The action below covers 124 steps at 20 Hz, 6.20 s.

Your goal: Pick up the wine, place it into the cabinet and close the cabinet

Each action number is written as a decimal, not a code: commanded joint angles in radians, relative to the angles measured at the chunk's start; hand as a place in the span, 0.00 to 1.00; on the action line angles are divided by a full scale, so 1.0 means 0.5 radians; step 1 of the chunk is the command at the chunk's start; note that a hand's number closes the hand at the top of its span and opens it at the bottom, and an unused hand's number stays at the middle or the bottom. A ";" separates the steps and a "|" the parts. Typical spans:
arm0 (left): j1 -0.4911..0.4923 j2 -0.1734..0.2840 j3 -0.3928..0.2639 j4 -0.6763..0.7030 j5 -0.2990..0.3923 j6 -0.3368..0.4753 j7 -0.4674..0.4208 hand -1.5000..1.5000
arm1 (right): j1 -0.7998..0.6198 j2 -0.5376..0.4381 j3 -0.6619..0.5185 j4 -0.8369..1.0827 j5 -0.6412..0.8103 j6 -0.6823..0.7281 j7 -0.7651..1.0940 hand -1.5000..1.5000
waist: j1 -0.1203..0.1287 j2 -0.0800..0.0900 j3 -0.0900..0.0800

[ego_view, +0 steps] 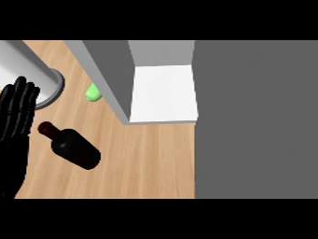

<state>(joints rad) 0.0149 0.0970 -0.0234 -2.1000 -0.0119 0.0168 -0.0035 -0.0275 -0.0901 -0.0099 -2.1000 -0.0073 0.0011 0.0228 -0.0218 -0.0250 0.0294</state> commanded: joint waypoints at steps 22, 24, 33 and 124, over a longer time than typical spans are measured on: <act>-0.337 1.014 0.518 0.258 2.399 -0.880 0.926 0.00 | 0.404 0.056 0.559 -1.018 -0.139 -0.030 0.890 0.00 | 0.033 0.045 -0.060; -0.369 1.056 0.579 0.251 2.525 -0.858 0.995 0.00 | 0.399 0.077 0.596 -0.971 -0.117 -0.041 0.870 0.00 | 0.038 0.046 -0.059; -0.356 1.042 0.610 0.193 2.441 -0.758 1.089 0.00 | 0.331 0.055 0.803 -1.110 0.104 -0.189 1.084 0.00 | 0.030 0.045 -0.060; -0.804 0.447 0.301 3.162 0.043 -1.758 -1.280 1.00 | -0.065 -0.546 1.156 -1.047 0.199 -0.890 1.155 0.00 | -0.009 0.055 -0.064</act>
<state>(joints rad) -0.3498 0.3058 0.1200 -0.5712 -0.0065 -0.7247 -0.5449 -0.0784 -0.3333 0.5905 -2.5023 0.0645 -0.4606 0.5596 -0.0308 -0.0009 -0.0031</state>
